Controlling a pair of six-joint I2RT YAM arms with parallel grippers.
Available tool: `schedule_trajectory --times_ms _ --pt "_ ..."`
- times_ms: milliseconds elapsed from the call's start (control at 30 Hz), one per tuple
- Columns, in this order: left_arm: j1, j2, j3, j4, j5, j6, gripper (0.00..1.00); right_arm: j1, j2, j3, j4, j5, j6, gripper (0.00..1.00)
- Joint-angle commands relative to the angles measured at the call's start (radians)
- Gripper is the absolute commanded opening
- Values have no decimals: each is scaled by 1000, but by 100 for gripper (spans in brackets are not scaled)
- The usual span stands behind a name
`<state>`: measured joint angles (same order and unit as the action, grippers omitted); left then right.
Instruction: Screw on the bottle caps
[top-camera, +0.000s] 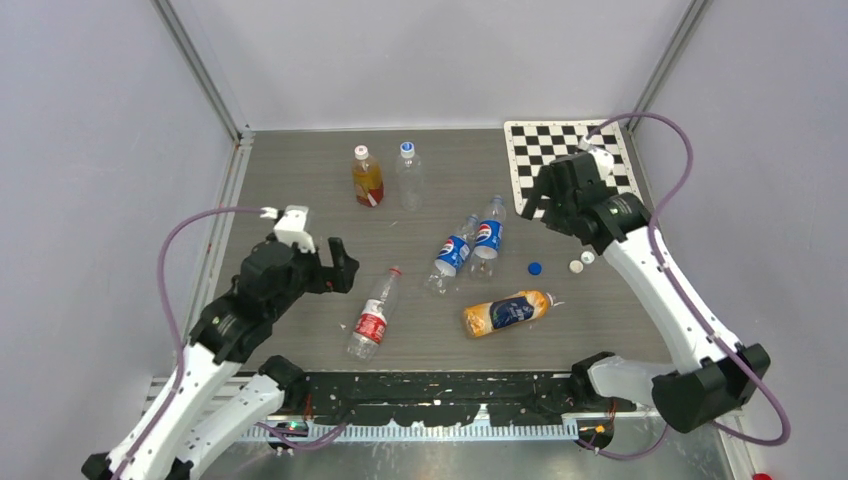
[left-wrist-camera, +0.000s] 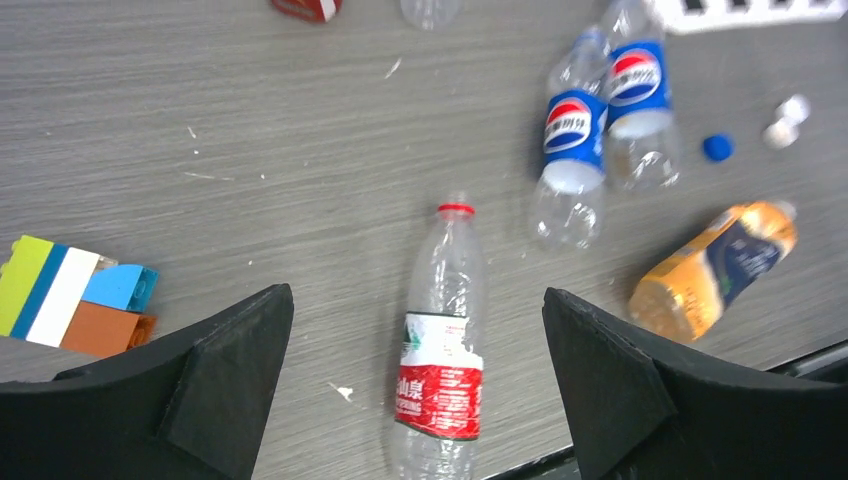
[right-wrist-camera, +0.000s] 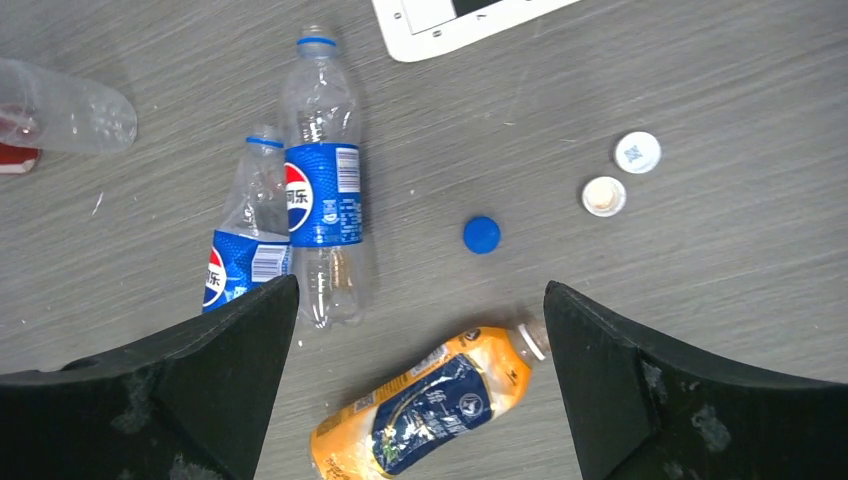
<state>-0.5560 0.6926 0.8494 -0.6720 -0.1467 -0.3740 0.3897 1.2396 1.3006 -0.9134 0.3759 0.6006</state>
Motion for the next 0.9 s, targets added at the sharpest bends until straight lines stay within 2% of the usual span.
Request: schedule_trajectory --times_ms 0,133,233,333,433,533,667,733,867 --pt "4 -179 -42 -37 -87 -168 98 -27 -122 -44 1 -4 8 99" --pt "4 -258 -72 -73 -142 -261 98 -29 -218 -69 -10 68 -2 100" --pt "4 -263 -39 -114 -157 -297 98 -29 -298 -83 -26 94 -23 100" --pt "4 -199 45 -214 -178 -249 98 -29 -370 -94 -41 170 -26 100" --pt "4 -130 121 -274 -166 -128 98 -29 -472 -109 -39 240 -41 100" --pt "4 -99 177 -259 -99 23 98 -28 -570 -125 -16 318 -63 100" --pt "4 -107 178 -198 33 127 98 -29 -631 -141 23 366 -99 100" --pt "4 -133 138 -147 84 122 98 -29 -638 -141 32 374 -110 100" --pt "4 -190 47 -62 100 42 98 -29 -638 -142 36 369 -133 99"
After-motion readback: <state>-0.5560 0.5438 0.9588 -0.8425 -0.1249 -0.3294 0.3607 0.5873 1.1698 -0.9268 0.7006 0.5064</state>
